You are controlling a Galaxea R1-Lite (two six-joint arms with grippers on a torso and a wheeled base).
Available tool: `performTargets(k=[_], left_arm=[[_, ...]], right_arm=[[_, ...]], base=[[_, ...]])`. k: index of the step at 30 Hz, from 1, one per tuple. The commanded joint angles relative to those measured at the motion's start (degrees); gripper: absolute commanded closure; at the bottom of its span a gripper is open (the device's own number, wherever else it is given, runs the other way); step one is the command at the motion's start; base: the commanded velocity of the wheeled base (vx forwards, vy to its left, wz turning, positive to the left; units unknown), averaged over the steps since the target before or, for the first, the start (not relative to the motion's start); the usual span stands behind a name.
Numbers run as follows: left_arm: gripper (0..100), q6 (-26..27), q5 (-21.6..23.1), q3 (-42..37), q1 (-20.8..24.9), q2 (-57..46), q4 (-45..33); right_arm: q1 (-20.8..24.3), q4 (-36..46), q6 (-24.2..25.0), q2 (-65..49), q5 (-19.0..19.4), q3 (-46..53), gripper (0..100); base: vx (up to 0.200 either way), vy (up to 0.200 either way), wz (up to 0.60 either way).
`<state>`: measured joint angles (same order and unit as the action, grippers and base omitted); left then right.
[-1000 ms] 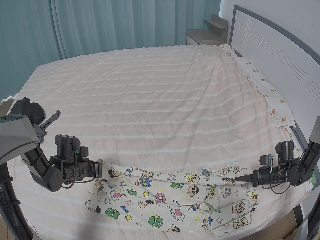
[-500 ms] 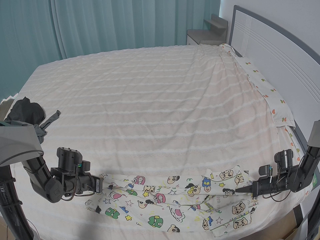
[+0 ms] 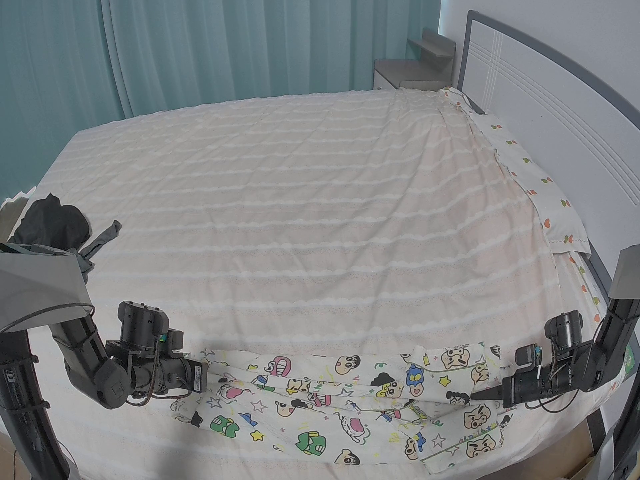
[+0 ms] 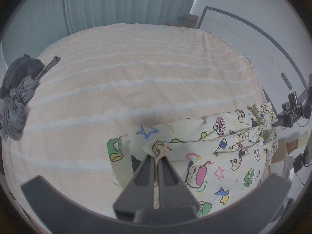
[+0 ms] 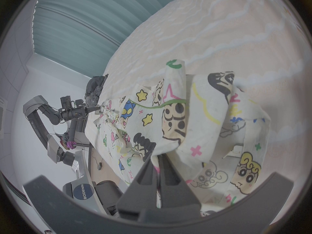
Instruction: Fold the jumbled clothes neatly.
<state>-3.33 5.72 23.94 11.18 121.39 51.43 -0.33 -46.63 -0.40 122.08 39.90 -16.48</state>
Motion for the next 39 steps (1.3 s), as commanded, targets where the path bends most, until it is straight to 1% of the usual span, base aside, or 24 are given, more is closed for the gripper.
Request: performTargets(k=[1,6,7,8,12,15,17,18,22,25,28,30,33,34,36,38,39], left_arm=[[100,-0.1,0.0,-0.12,-0.02,1.04,-0.02],[100,-0.19,-0.09,-0.39,-0.02,1.48,-0.02],[100,-0.1,0.0,-1.0,-0.02,1.48,-0.02],[0,-0.1,0.0,-1.0,-0.02,1.48,-0.02],[0,-0.19,0.0,-1.53,0.07,1.3,0.6],[0,-0.28,-0.18,-2.23,0.16,1.3,3.06],[0,-1.33,-0.44,-3.02,0.07,1.21,8.07],[0,-2.03,-0.53,-3.2,-0.02,1.13,9.21],[0,-5.72,-0.53,-4.17,-0.63,-0.46,12.82],[0,-6.6,0.08,-5.75,-2.48,-2.65,13.08],[0,-6.87,0.87,-6.72,-3.8,-4.15,13.17],[0,-9.24,3.69,-7.51,-5.64,-6.26,13.17],[0,-13.46,4.65,-7.42,-6.26,-7.93,12.99],[0,-16.18,4.57,-7.51,-6.26,-8.1,12.9],[0,-19.61,4.39,-7.68,-6.26,-8.1,12.64],[0,-22.95,4.57,-8.74,-6.26,-7.84,12.55],[0,-25.5,4.65,-9.26,-6.17,-7.75,12.55]], right_arm=[[0.07,0.05,-0.04,1.41,0.0,0.22,100],[-0.11,-0.13,-0.13,2.11,0.0,0.31,100],[-0.2,-0.13,-0.13,2.29,0.0,0.31,0],[-0.2,-0.13,-0.13,2.29,0.0,0.31,0],[-0.29,-0.22,-0.13,1.94,0.0,1.01,0],[-0.29,-0.39,-0.21,1.5,0.0,1.63,0],[-0.64,-0.83,-0.13,-0.08,-0.09,1.89,0],[-0.9,-0.92,-0.04,-0.79,-0.26,1.98,0],[-3.63,-1.1,0.31,-4.92,-0.61,2.24,0],[-6.53,-1.01,0.4,-8.61,-0.61,2.86,0],[-8.2,-1.1,0.58,-11.69,-0.52,3.56,0],[-9.16,-1.1,1.19,-16.34,-0.52,4.44,0],[-8.55,-1.1,4.45,-20.21,-0.35,4.26,0],[-7.41,-1.01,7.35,-22.23,-0.26,3.91,0],[-4.24,-1.1,12.53,-24.08,-0.17,3.03,0],[-0.81,-1.1,17.8,-23.99,-0.35,1.89,0],[1.3,-1.1,20.79,-23.29,-0.52,0.93,0]], base=[[0.0,0.0,0.0],[0.0,0.0,0.0],[0.0,0.0,0.0],[0.0,0.0,0.0],[0.0,0.0,0.0],[0.0,0.0,0.0],[0.0,0.0,0.0],[0.0,0.0,0.0],[0.0,0.0,0.0],[0.0,0.0,0.0],[0.0,0.0,0.0],[0.0,0.0,0.0],[0.0,0.0,0.0],[0.0,0.0,0.0],[0.0,0.0,0.0],[0.0,0.0,0.0],[0.0,0.0,0.0]])
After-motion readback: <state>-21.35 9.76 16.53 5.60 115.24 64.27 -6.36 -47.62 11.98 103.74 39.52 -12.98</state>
